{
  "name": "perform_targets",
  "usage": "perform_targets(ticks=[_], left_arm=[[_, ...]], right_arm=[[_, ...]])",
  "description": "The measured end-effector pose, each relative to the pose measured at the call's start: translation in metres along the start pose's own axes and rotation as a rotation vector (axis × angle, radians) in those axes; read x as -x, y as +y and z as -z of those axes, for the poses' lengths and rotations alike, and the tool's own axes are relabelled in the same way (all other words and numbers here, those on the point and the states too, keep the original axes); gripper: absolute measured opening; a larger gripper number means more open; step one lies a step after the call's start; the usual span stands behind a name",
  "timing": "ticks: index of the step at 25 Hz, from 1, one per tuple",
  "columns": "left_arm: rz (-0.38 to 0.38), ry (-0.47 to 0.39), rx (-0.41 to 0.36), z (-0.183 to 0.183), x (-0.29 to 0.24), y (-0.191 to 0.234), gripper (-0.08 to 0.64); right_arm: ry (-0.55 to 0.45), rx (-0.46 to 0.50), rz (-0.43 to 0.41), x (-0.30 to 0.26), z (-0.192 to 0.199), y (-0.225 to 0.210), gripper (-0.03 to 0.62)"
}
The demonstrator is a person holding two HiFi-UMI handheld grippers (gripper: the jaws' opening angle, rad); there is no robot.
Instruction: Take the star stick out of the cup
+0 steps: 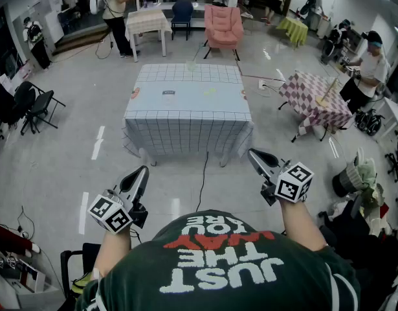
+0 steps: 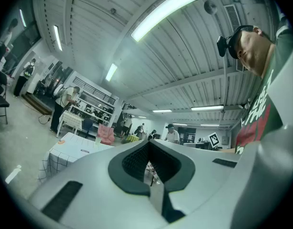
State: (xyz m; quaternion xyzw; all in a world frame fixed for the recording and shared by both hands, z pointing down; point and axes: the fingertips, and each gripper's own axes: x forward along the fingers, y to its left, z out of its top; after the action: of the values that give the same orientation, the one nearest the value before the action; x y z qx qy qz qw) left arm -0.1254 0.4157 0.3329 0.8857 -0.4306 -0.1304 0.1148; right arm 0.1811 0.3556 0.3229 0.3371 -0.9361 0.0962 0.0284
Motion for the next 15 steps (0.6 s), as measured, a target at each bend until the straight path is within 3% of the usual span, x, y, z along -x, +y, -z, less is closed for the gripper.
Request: perform_targets(ticks=[10,15], left_arm=[[0.027,0.001,-0.017,0.0,-0.011,-0.007,-0.003],[0.025,0.008,-0.014,0.002,-0.019,-0.013,-0.003]], right_arm=[[-0.004,0.017,-0.012,0.001,-0.007,-0.004,0.031],[-0.002,-0.023,-0.02,0.005,-0.006,-0.008,0.031]])
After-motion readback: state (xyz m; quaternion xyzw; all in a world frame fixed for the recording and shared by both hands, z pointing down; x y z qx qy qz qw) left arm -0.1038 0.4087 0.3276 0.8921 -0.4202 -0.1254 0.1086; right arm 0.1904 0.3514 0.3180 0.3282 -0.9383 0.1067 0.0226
